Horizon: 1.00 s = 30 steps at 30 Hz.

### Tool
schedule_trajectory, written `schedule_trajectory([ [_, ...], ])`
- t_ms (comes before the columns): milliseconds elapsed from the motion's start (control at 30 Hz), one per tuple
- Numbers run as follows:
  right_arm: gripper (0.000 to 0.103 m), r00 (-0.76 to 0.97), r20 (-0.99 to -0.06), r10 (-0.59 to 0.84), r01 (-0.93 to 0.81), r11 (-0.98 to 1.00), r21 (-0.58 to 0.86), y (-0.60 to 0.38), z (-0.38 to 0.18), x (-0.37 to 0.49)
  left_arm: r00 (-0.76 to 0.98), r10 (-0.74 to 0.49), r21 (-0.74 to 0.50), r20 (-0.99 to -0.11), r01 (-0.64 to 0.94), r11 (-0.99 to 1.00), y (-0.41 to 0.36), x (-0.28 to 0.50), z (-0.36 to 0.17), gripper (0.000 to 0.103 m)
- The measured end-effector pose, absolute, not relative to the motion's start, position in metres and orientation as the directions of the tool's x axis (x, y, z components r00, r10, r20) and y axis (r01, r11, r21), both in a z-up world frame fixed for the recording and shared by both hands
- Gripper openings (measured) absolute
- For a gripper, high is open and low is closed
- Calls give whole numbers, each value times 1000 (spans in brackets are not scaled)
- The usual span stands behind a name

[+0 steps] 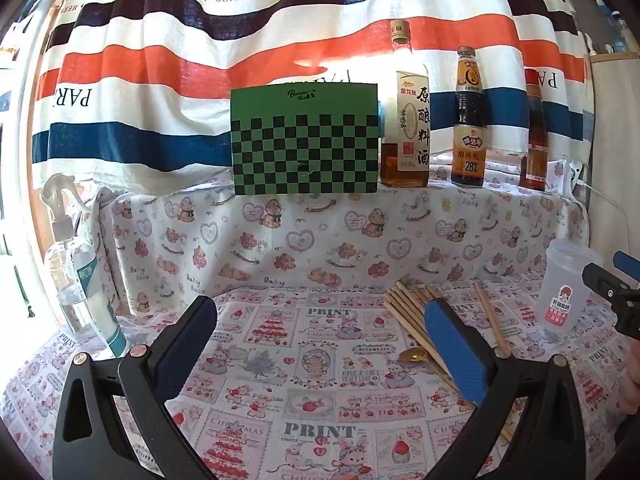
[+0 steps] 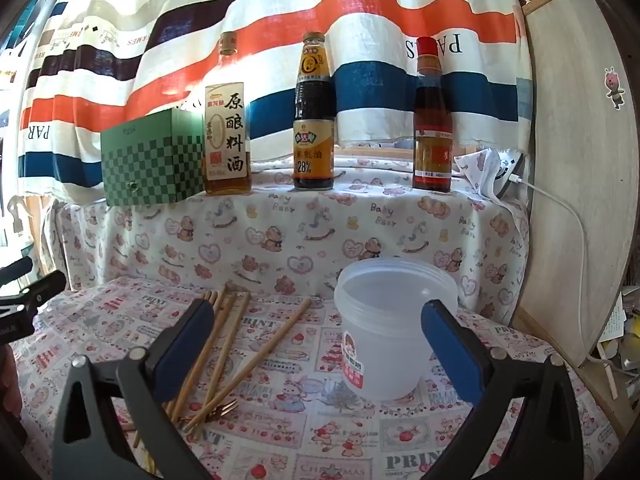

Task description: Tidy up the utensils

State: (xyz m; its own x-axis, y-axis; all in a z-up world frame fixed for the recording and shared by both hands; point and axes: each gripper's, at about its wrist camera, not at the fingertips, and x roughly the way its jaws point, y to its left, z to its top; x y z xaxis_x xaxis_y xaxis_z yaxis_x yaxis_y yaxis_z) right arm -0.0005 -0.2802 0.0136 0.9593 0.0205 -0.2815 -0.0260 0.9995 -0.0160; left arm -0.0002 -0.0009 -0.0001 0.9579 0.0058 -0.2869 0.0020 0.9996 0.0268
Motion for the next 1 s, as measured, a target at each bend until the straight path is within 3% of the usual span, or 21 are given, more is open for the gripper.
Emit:
schedule_trajectory([
  [1000, 103, 958, -286, 8, -12, 1000, -11, -281, 14, 0, 952, -13, 9, -305, 16, 1000, 1, 1, -1, 103],
])
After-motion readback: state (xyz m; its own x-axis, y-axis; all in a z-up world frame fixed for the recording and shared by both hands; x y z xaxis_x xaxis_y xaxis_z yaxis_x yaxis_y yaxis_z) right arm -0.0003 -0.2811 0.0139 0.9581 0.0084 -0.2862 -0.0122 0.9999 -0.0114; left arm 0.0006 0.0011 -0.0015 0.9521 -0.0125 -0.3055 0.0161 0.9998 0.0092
